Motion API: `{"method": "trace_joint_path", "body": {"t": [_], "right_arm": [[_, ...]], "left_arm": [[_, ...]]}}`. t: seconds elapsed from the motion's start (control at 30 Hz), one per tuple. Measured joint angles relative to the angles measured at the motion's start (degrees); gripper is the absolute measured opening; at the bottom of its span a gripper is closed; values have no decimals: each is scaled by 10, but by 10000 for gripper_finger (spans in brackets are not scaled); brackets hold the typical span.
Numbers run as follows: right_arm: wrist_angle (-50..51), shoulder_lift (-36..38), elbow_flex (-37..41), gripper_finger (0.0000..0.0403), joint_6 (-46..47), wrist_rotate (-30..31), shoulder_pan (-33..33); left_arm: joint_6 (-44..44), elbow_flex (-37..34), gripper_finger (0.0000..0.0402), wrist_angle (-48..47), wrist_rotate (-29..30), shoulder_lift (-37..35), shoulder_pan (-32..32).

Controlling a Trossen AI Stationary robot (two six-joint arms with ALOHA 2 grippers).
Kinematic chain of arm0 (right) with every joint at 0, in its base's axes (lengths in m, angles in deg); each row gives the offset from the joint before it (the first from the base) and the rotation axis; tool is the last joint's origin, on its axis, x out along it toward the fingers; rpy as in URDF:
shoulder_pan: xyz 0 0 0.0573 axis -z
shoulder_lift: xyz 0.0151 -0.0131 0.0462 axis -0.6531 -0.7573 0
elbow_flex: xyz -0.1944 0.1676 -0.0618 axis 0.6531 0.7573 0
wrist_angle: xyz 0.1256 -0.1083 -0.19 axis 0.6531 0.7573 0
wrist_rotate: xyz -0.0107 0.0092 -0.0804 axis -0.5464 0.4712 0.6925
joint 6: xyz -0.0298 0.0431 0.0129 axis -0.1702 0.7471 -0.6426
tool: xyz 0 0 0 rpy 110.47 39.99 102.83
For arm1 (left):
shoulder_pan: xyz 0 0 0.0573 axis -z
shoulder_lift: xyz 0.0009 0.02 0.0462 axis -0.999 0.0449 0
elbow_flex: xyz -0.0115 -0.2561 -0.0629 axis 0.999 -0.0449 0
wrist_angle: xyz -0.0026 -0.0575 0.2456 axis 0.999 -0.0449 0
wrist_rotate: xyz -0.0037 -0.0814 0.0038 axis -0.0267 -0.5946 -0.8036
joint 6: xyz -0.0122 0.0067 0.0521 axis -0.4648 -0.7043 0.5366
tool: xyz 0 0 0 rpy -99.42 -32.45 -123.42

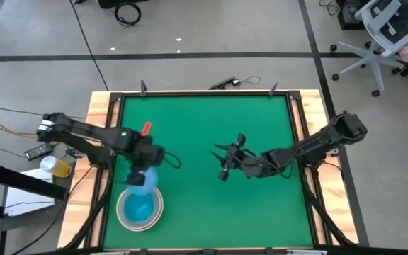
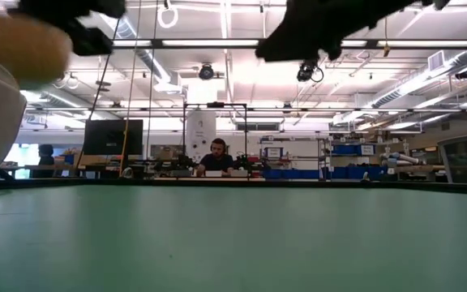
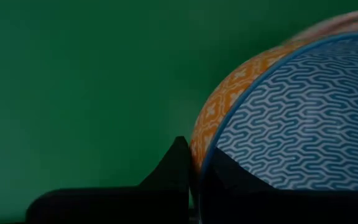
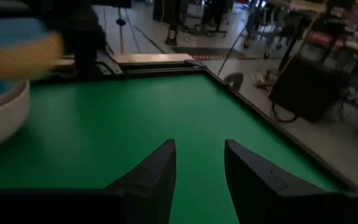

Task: Nest bowls inside each other
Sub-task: Stack the blue patterned bowl on top of the blue bowl

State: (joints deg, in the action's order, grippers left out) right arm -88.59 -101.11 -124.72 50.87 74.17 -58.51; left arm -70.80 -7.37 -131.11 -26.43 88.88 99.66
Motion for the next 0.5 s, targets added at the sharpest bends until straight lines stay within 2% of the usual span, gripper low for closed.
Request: {"method": "trace_joint_path", "body": {"t": [0.1, 0.3, 0.43, 0.5], "right_arm": [[-5, -6, 15, 140, 25, -28, 22], [-13, -14, 18, 140, 69, -113, 58], [-13, -14, 18, 140, 79, -126, 63], [-12, -14, 18, 140, 79, -127, 65]], "left_arm": [[-64, 1, 16, 20, -34, -31, 28], [-154, -8, 17, 89, -41, -43, 105], [-185, -55, 18, 132, -73, -27, 160], [-207, -81, 18, 142, -72, -22, 180]]}}
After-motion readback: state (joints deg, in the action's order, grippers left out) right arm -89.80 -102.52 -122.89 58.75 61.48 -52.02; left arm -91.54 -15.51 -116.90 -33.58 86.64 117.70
